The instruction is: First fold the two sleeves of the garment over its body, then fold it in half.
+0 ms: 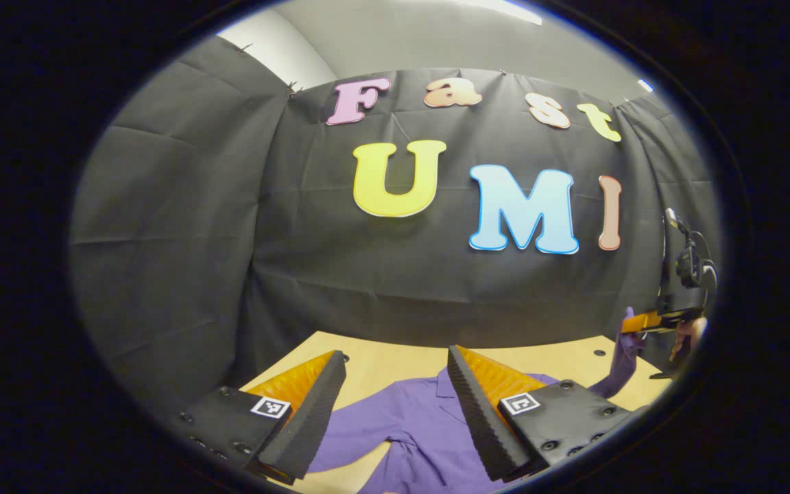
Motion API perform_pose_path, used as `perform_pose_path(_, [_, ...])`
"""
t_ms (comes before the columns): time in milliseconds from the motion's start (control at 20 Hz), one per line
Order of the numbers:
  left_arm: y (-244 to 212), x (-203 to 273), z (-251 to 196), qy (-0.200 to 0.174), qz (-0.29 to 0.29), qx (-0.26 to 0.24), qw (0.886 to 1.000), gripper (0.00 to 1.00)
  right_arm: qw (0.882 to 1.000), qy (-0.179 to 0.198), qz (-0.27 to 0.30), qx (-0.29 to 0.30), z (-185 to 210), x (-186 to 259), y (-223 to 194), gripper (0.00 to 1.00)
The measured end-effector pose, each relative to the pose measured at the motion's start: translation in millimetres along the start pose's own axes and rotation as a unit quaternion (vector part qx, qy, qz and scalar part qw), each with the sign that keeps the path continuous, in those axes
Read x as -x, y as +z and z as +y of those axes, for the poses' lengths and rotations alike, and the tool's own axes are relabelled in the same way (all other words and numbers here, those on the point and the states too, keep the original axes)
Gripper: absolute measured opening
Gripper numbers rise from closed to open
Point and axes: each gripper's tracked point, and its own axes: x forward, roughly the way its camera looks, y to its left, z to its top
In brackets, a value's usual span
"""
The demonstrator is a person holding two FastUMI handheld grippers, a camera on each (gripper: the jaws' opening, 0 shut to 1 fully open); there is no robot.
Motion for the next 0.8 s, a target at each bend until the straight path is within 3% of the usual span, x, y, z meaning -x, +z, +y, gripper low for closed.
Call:
perform_pose_path(400, [-5,23,40,0.017,0.003,0.004,1.0,0.96,0.992,0.105,-0.027,0.061,129,-14,13,0.01])
perform_pose_path(800, [8,52,77,0.046,-0.01,0.001,0.999,0.96,0.981,0.164,0.044,0.098,218,-46,-68,0.01])
